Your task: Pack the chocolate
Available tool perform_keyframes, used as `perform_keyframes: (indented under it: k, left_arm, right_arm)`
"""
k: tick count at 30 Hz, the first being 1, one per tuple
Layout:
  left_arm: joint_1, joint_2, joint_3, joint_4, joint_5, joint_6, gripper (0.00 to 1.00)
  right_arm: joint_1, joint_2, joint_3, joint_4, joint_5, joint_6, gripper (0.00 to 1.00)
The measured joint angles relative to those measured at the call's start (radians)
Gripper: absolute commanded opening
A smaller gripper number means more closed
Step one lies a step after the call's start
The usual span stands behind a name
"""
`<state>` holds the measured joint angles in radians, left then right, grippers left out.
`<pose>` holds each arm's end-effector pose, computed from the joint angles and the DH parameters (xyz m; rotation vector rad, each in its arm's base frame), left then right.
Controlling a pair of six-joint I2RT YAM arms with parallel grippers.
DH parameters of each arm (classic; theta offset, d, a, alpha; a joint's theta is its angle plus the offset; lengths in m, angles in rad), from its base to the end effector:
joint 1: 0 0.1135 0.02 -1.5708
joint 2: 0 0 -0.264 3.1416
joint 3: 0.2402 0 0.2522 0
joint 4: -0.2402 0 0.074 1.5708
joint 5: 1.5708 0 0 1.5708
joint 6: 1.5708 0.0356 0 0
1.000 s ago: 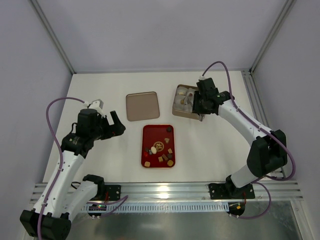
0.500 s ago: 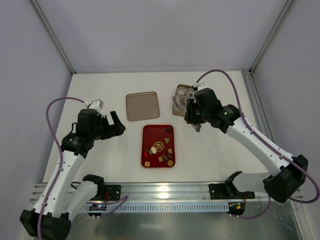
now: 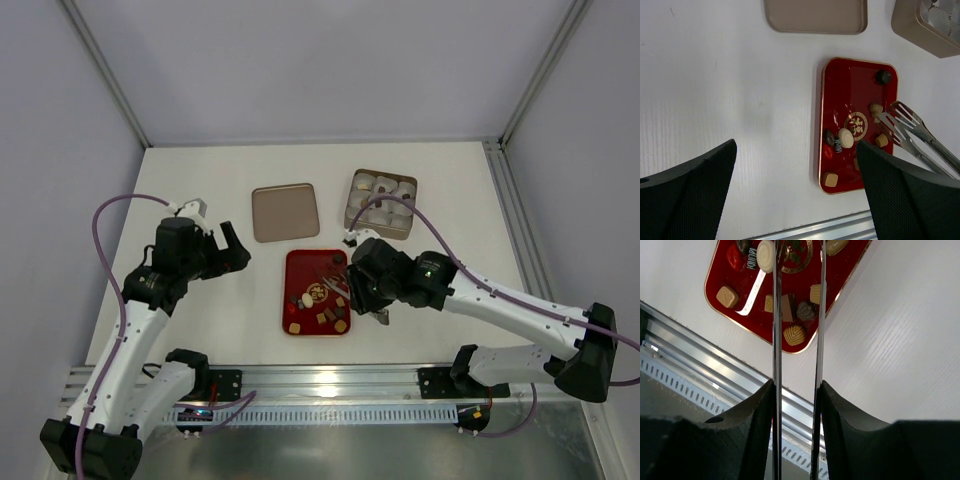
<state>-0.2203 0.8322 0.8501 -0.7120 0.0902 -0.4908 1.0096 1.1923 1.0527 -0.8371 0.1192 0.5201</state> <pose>0.1654 -0.0403 0.3031 -0.2626 2.2917 -0.4739 0.1284 0.1963 0.2935 -0.5836 2.5326 0.4389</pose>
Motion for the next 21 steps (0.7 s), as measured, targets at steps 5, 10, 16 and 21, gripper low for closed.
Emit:
perform_keyframes:
  k: [5, 10, 16, 21]
  left_arm:
    - [0.000, 0.002, 0.000, 0.000, 0.000, 0.000, 1.00]
    - [0.000, 0.002, 0.000, 0.000, 0.000, 0.000, 1.00]
    - [0.000, 0.002, 0.000, 0.000, 0.000, 0.000, 1.00]
    - [0.000, 0.002, 0.000, 0.000, 0.000, 0.000, 1.00]
  right_arm:
    - [0.060, -0.005, 0.000, -0.036, 0.000, 0.014, 0.42]
    - [0.084, 0.000, 0.000, -0.066, 0.000, 0.017, 0.42]
    - [0.097, 0.035, 0.004, -0.068, -0.001, 0.017, 0.42]
    - [0.130, 0.099, 0.035, -0.065, 0.000, 0.016, 0.42]
